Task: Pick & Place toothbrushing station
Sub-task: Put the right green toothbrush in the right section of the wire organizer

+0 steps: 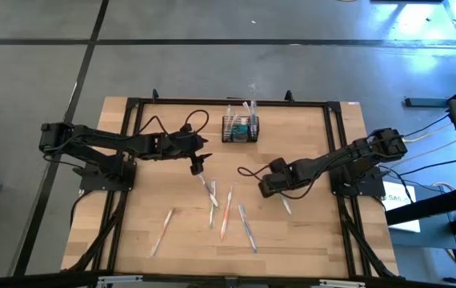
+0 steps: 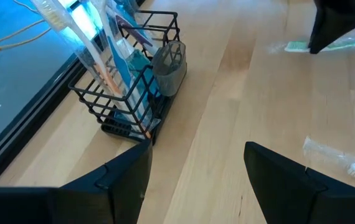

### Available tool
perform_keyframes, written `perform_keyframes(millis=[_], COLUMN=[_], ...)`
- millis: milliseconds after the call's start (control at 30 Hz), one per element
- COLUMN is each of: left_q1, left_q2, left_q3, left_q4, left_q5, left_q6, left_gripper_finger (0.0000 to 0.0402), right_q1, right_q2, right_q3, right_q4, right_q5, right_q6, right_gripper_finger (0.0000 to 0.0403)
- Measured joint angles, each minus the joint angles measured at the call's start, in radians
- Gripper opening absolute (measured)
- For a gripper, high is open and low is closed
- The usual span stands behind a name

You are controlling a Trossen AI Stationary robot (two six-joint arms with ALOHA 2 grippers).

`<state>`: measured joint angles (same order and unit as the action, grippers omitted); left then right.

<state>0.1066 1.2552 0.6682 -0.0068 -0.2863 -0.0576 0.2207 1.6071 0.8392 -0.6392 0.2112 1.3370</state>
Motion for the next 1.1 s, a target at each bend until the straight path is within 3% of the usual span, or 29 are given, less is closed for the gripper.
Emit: perform_keyframes(millis=[200,433,700,1100], left_q1=[0.000,0.000,0.000,0.000], left_q2=[0.000,0.000,0.000,0.000], left_q3=[0.000,0.000,0.000,0.000], left_q4=[-0.059,-0.061,-0.067,-0.072], left_q5=[0.000,0.000,0.000,0.000], left_q6=[-0.023,-0.034,-0.034,-0.034], left_gripper_finger=[0.0251,0.0251,0.0251,0.0251], right_q1=[-0.001,-0.009,-0.026,-0.067], right_q2=[-0.003,-0.060,-0.178,-0.254], right_q3=[0.058,0.115,0.118,0.118], right_q4=[0.000,-0.001,0.010,0.060], right_q5=[0.048,0.181,0.314,0.509], right_q6=[-0.116,-0.240,-0.322,-0.482], right_gripper_finger=[0.0009,0.0009,0.0009,0.0009])
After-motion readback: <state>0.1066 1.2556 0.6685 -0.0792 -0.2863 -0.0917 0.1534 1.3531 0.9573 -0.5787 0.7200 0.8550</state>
